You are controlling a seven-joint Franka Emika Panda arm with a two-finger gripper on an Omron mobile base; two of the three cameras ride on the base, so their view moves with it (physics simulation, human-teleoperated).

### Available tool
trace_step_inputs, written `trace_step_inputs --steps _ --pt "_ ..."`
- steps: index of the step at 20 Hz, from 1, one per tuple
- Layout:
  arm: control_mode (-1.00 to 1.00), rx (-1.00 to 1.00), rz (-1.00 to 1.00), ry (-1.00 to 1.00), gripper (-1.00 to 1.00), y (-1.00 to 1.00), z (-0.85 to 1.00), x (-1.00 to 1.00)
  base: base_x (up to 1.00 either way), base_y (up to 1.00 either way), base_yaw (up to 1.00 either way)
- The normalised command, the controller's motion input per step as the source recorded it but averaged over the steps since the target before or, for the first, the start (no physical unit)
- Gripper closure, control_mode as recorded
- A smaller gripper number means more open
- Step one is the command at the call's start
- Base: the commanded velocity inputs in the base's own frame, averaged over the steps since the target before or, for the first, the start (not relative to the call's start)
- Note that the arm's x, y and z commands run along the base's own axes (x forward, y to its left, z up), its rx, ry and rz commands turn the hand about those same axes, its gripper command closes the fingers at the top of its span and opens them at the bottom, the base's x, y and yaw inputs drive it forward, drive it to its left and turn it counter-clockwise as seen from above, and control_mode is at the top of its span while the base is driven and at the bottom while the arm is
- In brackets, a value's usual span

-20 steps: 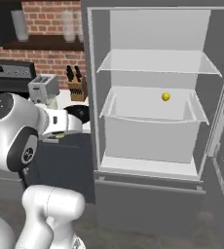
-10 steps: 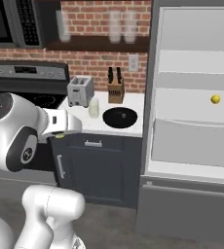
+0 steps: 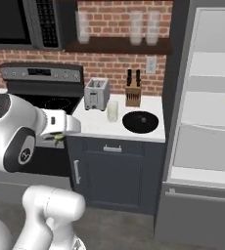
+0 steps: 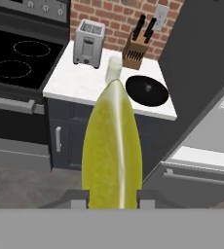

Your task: Grab a lemon wedge from the fridge and one ice cube from the ice bowl, and put them in the glass of lemonade.

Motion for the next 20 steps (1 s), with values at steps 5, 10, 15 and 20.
trace_step_inputs --steps 5,10,15,20 --pt "1.0 0.0 0.0 0.0 1.0 0.0 0.0 0.0 0.62 -0.01 0.0" --pt "1.0 0.0 0.0 0.0 1.0 0.0 0.0 0.0 0.8 0.0 0.0" --pt "1.0 0.0 0.0 0.0 1.0 0.0 0.0 0.0 0.83 0.0 0.0" --pt "1.0 0.0 0.0 0.0 1.0 0.0 0.0 0.0 0.68 0.0 0.0"
